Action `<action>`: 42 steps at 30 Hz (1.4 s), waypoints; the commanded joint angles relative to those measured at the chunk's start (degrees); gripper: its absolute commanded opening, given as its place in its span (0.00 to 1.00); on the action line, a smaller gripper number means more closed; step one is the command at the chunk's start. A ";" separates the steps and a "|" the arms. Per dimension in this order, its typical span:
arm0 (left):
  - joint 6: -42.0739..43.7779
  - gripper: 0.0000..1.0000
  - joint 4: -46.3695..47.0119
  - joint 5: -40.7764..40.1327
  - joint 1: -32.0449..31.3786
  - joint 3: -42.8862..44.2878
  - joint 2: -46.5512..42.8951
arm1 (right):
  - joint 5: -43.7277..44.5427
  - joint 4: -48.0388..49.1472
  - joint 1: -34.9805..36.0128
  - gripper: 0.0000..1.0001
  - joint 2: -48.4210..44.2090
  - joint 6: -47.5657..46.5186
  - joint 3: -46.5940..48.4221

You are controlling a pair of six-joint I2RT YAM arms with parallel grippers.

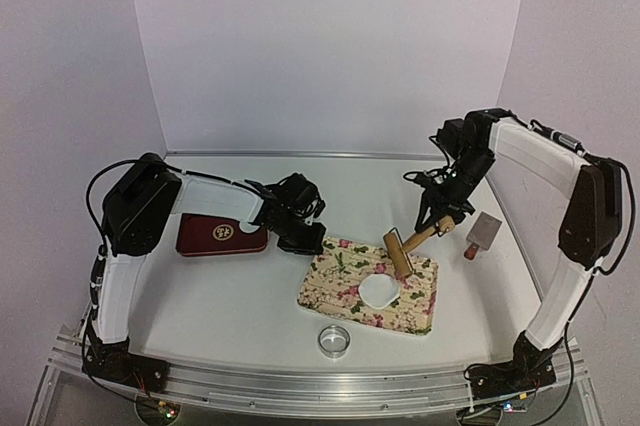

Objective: Roll out the dumpling wrappers from the dough
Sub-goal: Flatten out the dough on the work surface.

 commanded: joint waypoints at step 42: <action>1.01 0.00 -3.90 -2.59 -0.18 -3.51 1.06 | 15.14 4.22 3.02 0.00 11.15 4.13 -13.26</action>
